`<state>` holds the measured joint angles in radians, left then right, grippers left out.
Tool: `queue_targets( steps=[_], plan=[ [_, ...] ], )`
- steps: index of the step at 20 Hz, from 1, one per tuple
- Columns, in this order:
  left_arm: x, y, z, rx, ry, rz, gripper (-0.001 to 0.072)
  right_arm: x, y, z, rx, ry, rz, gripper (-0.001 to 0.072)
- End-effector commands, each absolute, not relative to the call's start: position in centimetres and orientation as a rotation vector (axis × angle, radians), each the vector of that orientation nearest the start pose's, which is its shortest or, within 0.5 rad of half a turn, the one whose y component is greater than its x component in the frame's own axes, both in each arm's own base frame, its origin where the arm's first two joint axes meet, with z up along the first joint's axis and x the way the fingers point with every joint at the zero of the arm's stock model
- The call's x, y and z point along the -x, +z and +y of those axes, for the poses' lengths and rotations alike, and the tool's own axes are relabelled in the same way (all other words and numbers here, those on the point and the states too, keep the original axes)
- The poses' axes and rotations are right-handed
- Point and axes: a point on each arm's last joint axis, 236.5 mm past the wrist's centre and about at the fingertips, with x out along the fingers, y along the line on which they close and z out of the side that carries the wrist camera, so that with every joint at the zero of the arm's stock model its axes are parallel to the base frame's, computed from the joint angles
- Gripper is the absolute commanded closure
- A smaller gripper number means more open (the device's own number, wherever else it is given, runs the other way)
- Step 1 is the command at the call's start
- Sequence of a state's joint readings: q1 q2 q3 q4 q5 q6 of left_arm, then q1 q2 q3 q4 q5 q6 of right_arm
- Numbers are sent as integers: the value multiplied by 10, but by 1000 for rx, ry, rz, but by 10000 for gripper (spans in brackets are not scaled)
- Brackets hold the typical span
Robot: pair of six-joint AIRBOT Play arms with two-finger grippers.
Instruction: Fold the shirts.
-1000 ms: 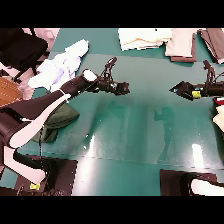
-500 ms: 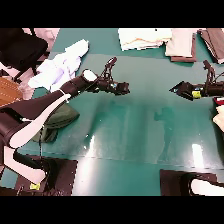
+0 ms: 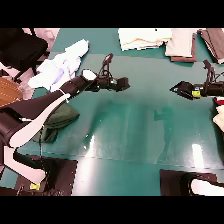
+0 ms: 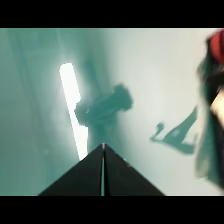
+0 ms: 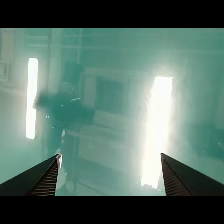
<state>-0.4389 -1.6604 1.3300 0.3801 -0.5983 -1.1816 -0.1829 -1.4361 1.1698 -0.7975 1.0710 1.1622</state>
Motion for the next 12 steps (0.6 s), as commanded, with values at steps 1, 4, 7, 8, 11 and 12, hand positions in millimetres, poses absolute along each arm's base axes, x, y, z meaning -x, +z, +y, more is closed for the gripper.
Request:
queue_targets(
  steps=[1, 4, 7, 8, 11, 12],
  plan=[
    [-465, 74, -352, 900, -755, 946, 676, -450, 31, 79, -617, 430, 1030, 3],
    [-456, 139, -339, 772, -932, 779, 676, -447, 84, 128, -884, 626, 976, 3],
    [-427, 175, -293, 623, -890, 809, 676, -429, 102, 182, -882, 789, 988, 3],
    [-419, 171, -264, 561, -785, 870, 676, -421, 104, 201, -836, 847, 989, 3],
    [-384, 154, -126, 297, -271, 1011, 676, -406, 104, 231, -699, 960, 952, 2],
    [-364, 157, -76, 198, -96, 1038, 676, -404, 107, 234, -683, 979, 939, 3]
  ],
)
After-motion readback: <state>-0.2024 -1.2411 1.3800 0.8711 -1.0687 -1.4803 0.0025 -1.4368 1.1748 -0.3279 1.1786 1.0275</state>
